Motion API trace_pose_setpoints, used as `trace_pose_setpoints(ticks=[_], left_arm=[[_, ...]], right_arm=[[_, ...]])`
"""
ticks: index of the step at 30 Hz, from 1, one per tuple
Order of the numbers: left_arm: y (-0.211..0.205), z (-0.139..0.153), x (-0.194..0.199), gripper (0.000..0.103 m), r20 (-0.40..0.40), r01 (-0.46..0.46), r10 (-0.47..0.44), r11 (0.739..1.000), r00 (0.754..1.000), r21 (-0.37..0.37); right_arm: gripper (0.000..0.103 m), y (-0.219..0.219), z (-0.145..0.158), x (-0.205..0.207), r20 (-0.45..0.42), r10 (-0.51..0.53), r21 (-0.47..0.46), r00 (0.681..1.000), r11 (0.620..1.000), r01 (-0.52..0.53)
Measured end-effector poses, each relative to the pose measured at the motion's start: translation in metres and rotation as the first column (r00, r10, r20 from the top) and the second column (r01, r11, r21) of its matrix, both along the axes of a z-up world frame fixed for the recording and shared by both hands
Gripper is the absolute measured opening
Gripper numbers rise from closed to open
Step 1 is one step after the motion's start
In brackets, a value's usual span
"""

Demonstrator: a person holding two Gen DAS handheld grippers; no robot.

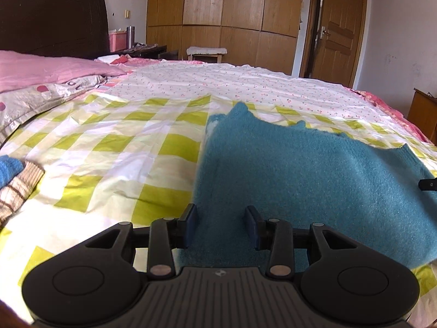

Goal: Fold small clothes
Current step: 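Open both grippers and release the folded hem on the sweater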

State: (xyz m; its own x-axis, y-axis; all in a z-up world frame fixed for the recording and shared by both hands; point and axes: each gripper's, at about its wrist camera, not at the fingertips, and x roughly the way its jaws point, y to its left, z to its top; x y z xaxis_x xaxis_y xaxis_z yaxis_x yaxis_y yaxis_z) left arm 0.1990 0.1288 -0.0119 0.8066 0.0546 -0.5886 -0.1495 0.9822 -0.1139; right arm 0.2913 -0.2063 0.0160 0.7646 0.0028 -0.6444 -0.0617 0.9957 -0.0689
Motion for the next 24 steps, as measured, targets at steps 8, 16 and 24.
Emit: trace_pose_setpoints(ticks=[8, 16, 24], left_arm=[[0.011, -0.005, -0.001, 0.046, 0.0, 0.026, -0.026, 0.999, 1.0, -0.047], [0.017, -0.003, -0.005, 0.046, 0.002, 0.039, -0.039, 0.996, 0.999, -0.077], [0.02, -0.003, -0.006, 0.046, -0.009, 0.041, -0.042, 0.995, 0.999, -0.095]], right_arm=[[0.027, 0.011, -0.002, 0.002, -0.009, -0.022, -0.055, 1.0, 0.998, 0.022], [0.029, 0.035, 0.007, -0.01, 0.007, 0.004, -0.063, 1.0, 0.998, -0.004], [0.03, 0.05, 0.006, -0.008, -0.034, -0.012, -0.086, 0.999, 0.996, 0.009]])
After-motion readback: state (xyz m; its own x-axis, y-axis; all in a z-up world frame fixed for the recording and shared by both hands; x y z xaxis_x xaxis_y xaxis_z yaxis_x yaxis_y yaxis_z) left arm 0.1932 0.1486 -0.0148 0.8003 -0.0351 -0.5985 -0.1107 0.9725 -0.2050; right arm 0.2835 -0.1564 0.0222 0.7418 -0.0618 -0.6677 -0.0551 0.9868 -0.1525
